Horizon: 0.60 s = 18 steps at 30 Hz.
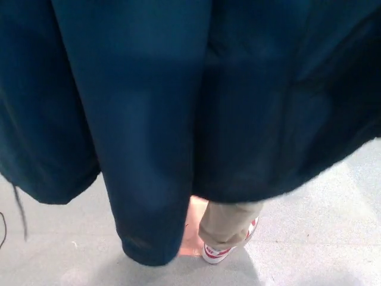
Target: A person hands a coat to the robot and the robot grabs it with both hands and holds it while the person wears the coat.
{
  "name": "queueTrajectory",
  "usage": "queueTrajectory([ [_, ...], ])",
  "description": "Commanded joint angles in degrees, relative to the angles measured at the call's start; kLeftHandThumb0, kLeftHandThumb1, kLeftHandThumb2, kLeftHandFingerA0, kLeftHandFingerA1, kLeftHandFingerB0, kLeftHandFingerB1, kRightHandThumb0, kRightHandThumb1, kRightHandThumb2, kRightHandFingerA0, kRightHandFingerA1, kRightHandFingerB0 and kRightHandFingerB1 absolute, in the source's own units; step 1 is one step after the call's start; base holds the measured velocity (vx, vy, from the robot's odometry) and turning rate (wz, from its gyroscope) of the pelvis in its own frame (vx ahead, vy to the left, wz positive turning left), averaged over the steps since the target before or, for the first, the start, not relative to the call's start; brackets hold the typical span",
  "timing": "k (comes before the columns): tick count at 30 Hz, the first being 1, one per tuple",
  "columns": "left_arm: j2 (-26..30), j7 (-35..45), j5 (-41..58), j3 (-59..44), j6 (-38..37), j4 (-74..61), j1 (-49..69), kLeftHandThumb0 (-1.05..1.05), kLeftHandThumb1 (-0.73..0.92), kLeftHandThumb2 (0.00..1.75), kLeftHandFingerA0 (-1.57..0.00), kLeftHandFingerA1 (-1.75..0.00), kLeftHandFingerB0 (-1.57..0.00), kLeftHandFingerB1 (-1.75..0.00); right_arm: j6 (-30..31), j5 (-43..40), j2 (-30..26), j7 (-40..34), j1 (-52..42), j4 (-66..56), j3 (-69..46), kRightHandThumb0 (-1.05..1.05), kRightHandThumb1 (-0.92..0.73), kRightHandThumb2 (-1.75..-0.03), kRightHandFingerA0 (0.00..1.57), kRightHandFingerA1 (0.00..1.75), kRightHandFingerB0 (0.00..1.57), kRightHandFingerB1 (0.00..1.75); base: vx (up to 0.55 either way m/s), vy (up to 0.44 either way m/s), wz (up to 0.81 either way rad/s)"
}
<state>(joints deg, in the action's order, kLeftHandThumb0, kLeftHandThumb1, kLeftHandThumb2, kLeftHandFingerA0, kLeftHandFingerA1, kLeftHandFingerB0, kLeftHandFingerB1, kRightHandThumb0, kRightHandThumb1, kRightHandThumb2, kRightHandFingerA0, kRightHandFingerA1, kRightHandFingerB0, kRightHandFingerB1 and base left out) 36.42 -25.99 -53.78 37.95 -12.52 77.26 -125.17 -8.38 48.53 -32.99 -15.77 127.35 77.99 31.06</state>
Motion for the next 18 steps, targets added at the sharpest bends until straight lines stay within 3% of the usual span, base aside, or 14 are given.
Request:
queueTrajectory([
  [1, 2.2, 0.6, -0.5, -0.5, 3.5, 0.5, 0.1, -0.37, 0.77, 0.68, -0.84, -1.66, -0.77, -1.23, 3.2, 0.9, -1.8, -1.2, 0.3, 0.1, 0.3, -0.42, -0.82, -0.64, 0.88, 1.75, 0.6, 1.63, 0.0, 0.0, 0.0],
  [2, 2.3, 0.6, -0.2, -0.8, 3.1, 0.5, 0.1, -0.36, 0.77, 0.67, -0.85, -1.67, -0.78, -1.23, 3.0, 0.8, -1.8, -1.3, 0.2, 0.0, 0.1, -0.41, -0.81, -0.64, 0.87, 1.75, 0.6, 1.61, 0.0, 0.0, 0.0],
  [3, 2.4, 0.6, -0.1, -0.9, 2.8, 0.5, 0.2, -0.37, 0.79, 0.67, -0.84, -1.7, -0.73, -1.37, 2.7, 0.5, -1.8, -1.2, 0.2, 0.0, -0.3, -0.4, -0.81, -0.64, 0.87, 1.75, 0.61, 1.61, 0.0, 0.0, 0.0],
  [9, 2.7, 0.3, -0.3, -1.0, 2.0, 0.4, 0.2, -0.39, 0.79, 0.67, -0.85, -1.72, -0.72, -1.38, 2.6, 0.6, -2.0, -1.1, 0.2, -0.1, -0.5, -0.4, -0.8, -0.64, 0.89, 1.75, 0.62, 1.6, 0.0, 0.0, 0.0],
  [13, 2.6, 0.5, -0.1, -1.2, 2.3, 0.4, 0.5, -0.39, 0.83, 0.64, -0.81, -1.75, -0.64, -1.54, 2.2, 0.2, -2.1, -0.9, -0.1, -0.1, -0.9, -0.39, -0.82, -0.64, 0.87, 1.75, 0.58, 1.61, 0.0, 0.0, 0.0],
  [15, 2.5, 0.3, 0.3, -1.7, 2.2, 0.3, 0.7, -0.4, 0.83, 0.65, -0.81, -1.75, -0.63, -1.58, 3.2, 0.9, -1.9, -0.5, 0.1, 0.0, -0.4, -0.41, -0.83, -0.65, 0.88, 1.75, 0.65, 1.58, 0.0, 0.0, 0.0],
  [16, 2.4, 0.8, 0.2, -1.6, 2.3, 0.3, 0.5, -0.4, 0.84, 0.65, -0.82, -1.75, -0.63, -1.59, 3.4, 1.0, -1.9, 0.1, 0.4, 0.0, -0.2, -0.41, -0.79, -0.69, 0.9, 1.74, 0.77, 1.52, 0.0, 0.0, 0.0],
  [18, 2.5, 0.9, -0.5, -1.1, 2.7, 0.4, 0.5, -0.38, 0.85, 0.65, -0.81, -1.75, -0.6, -1.6, 3.5, 1.4, -2.0, -0.2, 0.5, 0.0, 0.1, -0.39, -0.81, -0.69, 0.91, 1.72, 0.77, 1.47, 0.0, 0.0, 0.0],
])
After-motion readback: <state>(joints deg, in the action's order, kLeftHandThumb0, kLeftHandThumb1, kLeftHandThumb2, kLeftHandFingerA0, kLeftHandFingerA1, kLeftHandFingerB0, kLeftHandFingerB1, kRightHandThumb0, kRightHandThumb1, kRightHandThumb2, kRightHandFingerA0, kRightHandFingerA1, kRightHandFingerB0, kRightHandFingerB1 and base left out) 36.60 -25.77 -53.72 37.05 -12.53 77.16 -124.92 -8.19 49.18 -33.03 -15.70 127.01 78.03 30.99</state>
